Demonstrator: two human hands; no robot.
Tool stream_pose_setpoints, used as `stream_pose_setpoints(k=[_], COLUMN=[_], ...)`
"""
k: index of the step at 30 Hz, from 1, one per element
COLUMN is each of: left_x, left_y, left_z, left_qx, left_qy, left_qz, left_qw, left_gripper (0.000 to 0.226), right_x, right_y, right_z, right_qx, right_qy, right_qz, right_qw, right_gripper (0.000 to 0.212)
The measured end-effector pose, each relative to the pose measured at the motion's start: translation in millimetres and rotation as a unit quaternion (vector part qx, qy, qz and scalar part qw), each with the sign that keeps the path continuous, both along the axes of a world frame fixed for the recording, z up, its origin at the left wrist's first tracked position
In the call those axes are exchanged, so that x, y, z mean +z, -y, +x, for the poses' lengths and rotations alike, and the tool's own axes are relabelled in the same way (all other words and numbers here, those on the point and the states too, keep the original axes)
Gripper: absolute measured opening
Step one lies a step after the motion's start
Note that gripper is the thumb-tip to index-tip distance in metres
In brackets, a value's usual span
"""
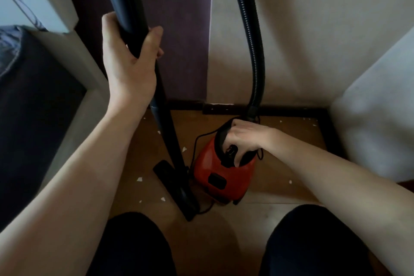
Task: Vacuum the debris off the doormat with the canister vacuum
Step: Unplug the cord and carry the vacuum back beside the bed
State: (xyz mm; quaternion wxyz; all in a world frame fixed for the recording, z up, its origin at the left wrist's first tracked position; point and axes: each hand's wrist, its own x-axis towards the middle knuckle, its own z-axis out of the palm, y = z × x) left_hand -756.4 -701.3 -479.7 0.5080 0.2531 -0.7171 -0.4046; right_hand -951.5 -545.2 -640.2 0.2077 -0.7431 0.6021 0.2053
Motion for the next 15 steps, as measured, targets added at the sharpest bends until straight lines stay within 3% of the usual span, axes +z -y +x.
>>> stream_pose_setpoints(k=[6, 12, 15], left_x=[0.1, -4.2, -5.6], left_y=[-3.6, -8.2, -9.9], left_z=[-0.1, -10.3, -14.6], left_qx=[-0.008, -0.029, -0.037], left_qy=[0.024, 0.025, 0.028], left_qz=[0.008, 0.013, 0.009], left_qw=[1.0, 0.999, 0.999], left_gripper=[0.023, 0.024, 0.027], right_x=[-5.4, -12.3, -18.6], right_y=[-0.3, -18.9, -37.6], right_z=[-2.5, -5.8, 0.4], right_qx=[-0.038, -0.12, -0.235], right_qy=[0.006, -0.005, 0.021], right_qz=[0.001, -0.119, -0.149], right_qw=[0.999, 0.986, 0.96], right_gripper=[0.053, 0.045, 0.065])
